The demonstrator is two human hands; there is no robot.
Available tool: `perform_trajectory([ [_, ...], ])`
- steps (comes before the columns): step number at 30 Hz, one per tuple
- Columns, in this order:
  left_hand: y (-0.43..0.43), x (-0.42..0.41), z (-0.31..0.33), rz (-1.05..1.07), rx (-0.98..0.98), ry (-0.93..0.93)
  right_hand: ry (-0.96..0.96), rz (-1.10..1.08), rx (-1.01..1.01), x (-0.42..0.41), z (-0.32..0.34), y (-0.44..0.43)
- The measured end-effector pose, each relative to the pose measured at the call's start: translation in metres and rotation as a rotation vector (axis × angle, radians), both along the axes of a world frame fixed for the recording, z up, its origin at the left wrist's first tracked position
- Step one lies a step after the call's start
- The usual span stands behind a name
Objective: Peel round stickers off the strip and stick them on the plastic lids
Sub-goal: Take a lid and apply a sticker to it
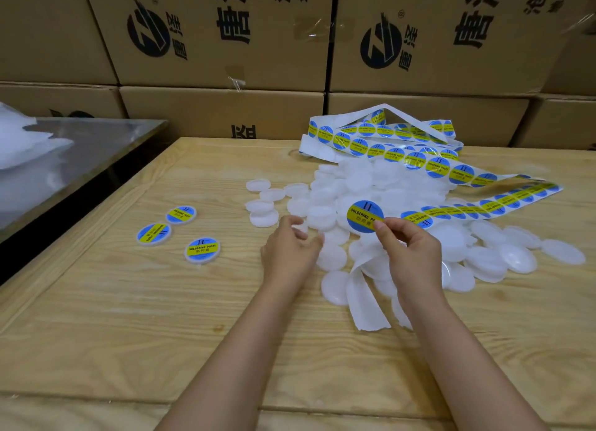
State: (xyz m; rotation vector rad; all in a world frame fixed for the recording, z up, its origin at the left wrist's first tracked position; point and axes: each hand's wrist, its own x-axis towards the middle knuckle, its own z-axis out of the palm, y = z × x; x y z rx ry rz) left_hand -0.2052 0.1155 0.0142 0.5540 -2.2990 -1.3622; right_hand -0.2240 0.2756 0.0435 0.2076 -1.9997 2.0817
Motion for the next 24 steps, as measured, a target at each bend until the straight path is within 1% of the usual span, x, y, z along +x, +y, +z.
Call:
perform_trajectory([
  [2, 0.000, 0.001, -0.008, -0.020, -0.277, -0.142, 0.021, 0.011, 0.027, 0.003, 0.000, -0.001],
  [3, 0.002, 0.001, -0.010, -0.048, -0.361, -0.156, 0.029, 0.016, 0.045, 0.004, 0.000, -0.002],
  [4, 0.004, 0.000, -0.011, -0.073, -0.389, -0.140, 0.037, 0.019, 0.065, 0.004, -0.001, -0.002],
  [5, 0.005, -0.001, -0.011, -0.095, -0.378, -0.114, 0.046, 0.019, 0.083, 0.004, -0.001, -0.002],
  [8, 0.006, -0.001, -0.010, -0.174, -0.288, -0.071, 0.079, 0.024, 0.116, 0.003, -0.003, -0.003],
  [10, 0.005, 0.002, -0.008, -0.227, -0.191, -0.031, 0.096, 0.037, 0.139, 0.002, -0.004, -0.004],
  [14, 0.005, 0.011, 0.003, -0.270, 0.143, 0.131, 0.100, 0.075, 0.209, 0.001, -0.009, -0.004],
  [17, 0.005, 0.014, 0.013, -0.335, 0.371, 0.221, 0.103, 0.089, 0.305, 0.003, -0.012, -0.005],
  [19, 0.003, 0.016, 0.017, -0.420, 0.441, 0.240, 0.111, 0.112, 0.353, 0.004, -0.012, -0.006],
  [21, 0.003, 0.016, 0.017, -0.504, 0.474, 0.221, 0.117, 0.161, 0.372, 0.006, -0.012, -0.006],
  [24, 0.006, 0.017, 0.016, -0.566, 0.441, 0.201, 0.119, 0.232, 0.409, 0.008, -0.013, -0.007],
])
